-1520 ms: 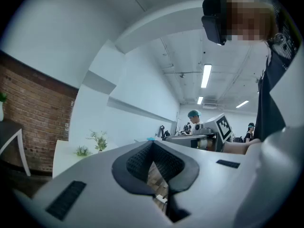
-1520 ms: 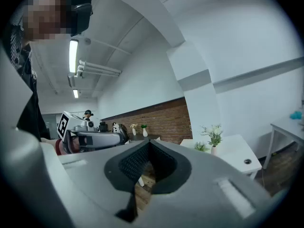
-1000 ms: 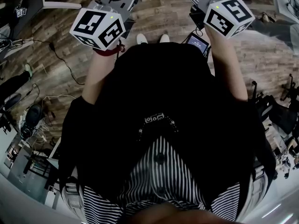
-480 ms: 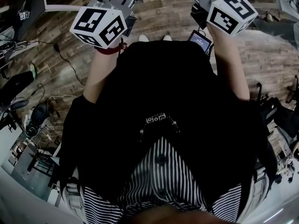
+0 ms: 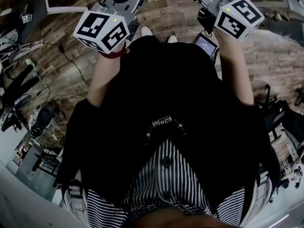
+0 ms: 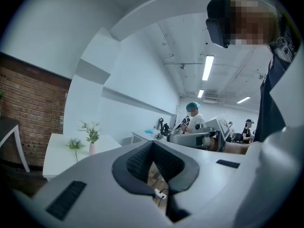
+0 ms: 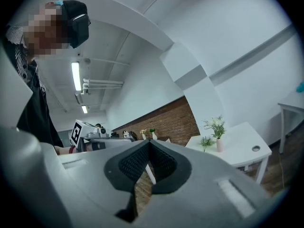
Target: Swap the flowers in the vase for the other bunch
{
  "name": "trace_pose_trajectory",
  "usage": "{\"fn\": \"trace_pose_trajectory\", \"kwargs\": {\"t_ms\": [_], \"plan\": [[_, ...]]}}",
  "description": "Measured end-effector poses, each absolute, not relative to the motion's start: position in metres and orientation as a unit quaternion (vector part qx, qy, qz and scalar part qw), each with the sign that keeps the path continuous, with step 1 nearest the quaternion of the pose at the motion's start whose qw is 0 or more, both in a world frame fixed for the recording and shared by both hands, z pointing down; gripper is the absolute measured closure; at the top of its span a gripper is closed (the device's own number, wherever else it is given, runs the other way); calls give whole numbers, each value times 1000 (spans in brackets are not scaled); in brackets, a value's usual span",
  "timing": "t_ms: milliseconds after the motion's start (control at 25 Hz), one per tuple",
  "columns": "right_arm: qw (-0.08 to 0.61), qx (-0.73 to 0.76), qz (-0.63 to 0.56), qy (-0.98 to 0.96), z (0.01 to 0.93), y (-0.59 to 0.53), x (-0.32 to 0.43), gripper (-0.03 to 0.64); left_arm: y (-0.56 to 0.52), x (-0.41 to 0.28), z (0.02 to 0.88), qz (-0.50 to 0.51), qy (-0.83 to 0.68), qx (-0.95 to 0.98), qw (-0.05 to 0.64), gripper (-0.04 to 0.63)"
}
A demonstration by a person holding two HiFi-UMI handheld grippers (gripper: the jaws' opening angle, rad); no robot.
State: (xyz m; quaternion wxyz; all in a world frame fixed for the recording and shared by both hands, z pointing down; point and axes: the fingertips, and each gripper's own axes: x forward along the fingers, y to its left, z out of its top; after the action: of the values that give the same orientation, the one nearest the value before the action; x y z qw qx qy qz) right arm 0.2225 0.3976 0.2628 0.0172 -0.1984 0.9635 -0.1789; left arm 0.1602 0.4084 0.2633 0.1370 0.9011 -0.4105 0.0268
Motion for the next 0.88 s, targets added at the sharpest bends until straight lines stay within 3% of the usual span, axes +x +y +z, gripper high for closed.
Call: {"fn": "trace_pose_trajectory", "kwargs": {"t_ms": [880], "plan": [[-19, -258, -186, 948, 246, 252, 130, 615, 254, 72, 262, 28, -332, 933, 132, 589]]}}
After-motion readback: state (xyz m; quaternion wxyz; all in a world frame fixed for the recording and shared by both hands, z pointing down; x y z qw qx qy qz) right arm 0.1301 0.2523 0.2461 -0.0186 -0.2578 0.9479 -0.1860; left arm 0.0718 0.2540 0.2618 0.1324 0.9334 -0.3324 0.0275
